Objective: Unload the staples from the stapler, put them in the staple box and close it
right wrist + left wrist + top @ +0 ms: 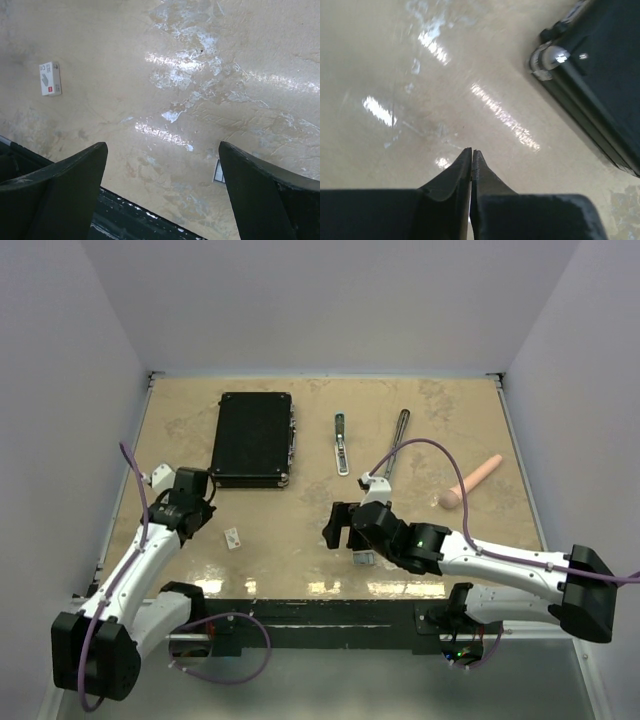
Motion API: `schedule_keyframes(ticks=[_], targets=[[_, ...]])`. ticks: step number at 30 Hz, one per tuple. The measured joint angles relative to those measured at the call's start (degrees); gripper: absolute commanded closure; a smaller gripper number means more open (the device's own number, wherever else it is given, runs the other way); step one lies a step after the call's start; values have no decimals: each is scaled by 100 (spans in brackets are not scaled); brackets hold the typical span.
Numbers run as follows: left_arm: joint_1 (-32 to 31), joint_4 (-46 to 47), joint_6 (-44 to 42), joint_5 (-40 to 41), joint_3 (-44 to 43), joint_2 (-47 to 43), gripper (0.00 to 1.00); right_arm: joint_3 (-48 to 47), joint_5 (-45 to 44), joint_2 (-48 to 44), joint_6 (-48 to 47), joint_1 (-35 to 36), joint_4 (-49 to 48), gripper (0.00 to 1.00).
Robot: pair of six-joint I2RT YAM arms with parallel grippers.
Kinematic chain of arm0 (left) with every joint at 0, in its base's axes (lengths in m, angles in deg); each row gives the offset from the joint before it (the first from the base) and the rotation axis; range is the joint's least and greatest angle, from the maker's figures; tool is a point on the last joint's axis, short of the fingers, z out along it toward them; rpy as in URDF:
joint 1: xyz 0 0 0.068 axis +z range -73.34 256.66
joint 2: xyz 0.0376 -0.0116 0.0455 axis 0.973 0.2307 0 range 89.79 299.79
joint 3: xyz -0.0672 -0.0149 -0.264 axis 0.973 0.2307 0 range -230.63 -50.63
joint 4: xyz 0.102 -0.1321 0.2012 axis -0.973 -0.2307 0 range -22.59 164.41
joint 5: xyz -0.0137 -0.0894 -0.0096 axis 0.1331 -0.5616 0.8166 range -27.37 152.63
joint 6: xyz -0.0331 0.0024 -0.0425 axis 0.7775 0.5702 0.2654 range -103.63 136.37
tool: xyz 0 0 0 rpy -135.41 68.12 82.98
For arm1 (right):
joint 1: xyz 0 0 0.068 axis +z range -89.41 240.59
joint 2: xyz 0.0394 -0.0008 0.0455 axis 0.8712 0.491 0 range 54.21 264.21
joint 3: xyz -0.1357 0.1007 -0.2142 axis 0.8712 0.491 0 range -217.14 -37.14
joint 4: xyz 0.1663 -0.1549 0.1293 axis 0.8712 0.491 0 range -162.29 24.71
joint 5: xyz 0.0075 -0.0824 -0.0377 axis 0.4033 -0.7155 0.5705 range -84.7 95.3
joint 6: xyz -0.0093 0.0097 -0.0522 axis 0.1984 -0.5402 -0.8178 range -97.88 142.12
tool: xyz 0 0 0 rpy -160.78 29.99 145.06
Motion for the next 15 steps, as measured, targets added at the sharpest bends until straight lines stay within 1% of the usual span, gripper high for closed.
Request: schedule_keyframes(ticks=[1, 5, 9, 15], targets=[[37, -57, 153, -61, 50, 94, 100, 11, 0, 35, -13, 0, -35, 1], [87, -356, 857, -275, 234, 481, 100, 42, 2, 157, -63, 0, -94, 1], [98, -496, 1401, -319, 352, 603, 100, 55, -44, 120, -160, 0, -138, 1], [105, -629, 1821, -415, 415, 916, 100, 55, -304, -35, -289, 0, -120, 1]])
